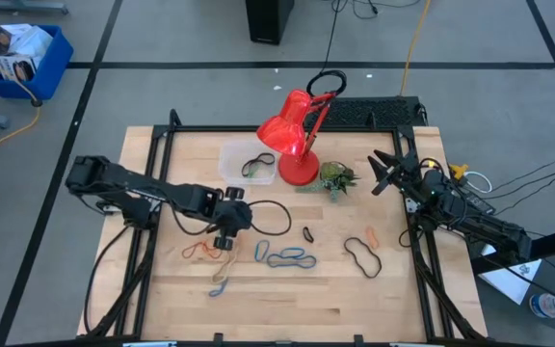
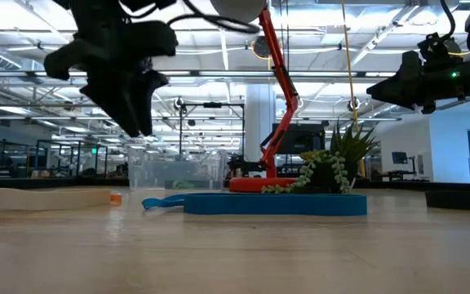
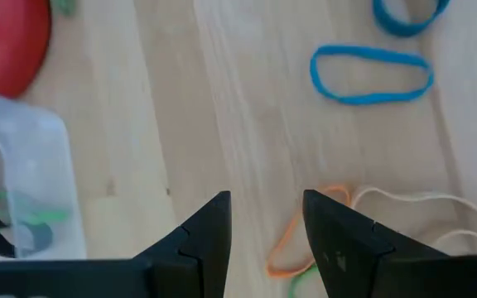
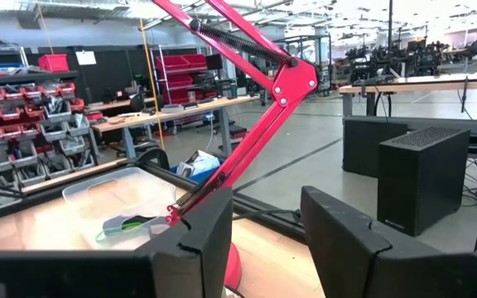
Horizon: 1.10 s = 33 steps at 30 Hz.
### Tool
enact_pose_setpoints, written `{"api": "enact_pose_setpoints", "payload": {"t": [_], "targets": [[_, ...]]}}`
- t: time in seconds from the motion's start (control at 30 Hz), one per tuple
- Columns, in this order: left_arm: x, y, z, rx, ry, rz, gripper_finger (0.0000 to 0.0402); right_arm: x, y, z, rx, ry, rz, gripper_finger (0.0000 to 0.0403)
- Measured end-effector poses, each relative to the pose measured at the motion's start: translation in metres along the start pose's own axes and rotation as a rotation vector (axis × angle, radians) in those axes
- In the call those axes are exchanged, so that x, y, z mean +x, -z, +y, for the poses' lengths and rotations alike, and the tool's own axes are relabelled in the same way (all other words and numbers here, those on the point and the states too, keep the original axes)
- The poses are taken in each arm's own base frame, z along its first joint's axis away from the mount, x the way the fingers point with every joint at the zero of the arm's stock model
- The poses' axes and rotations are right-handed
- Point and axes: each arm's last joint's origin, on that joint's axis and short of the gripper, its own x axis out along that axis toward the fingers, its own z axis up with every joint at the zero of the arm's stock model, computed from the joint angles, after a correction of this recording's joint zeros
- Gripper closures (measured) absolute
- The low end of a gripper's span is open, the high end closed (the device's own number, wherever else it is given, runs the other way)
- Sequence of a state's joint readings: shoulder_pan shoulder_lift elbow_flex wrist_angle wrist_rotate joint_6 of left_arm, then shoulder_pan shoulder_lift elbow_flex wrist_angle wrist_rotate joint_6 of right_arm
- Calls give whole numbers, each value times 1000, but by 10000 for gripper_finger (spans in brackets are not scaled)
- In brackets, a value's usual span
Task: Pick and place rubber bands into bin
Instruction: Put the middle orange rubber band into the transparent bin
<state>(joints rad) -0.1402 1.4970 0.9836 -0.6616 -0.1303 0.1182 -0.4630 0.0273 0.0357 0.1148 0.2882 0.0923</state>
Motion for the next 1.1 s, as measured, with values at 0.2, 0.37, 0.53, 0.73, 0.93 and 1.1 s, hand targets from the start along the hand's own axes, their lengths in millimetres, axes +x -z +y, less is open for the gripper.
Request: {"api": "enact_pose_setpoints", "payload": {"t": [0.2, 0.37, 0.53, 0.73, 0.93, 1.1], "targets": [[21, 10, -5, 1, 31, 75, 243, 0, 0, 0, 0, 0, 0, 261], [31, 11, -6, 25, 39, 106, 243, 0, 0, 0, 0, 0, 1, 261], [43, 13, -8, 57, 47, 156, 243, 0, 0, 0, 0, -1, 2, 261], [60, 16, -11, 64, 56, 213, 243, 0, 0, 0, -1, -1, 3, 261], [69, 17, -12, 64, 80, 238, 243, 0, 0, 0, -1, -1, 3, 261], [70, 17, -13, 59, 99, 237, 245, 0, 0, 0, -1, -1, 3, 261]]}}
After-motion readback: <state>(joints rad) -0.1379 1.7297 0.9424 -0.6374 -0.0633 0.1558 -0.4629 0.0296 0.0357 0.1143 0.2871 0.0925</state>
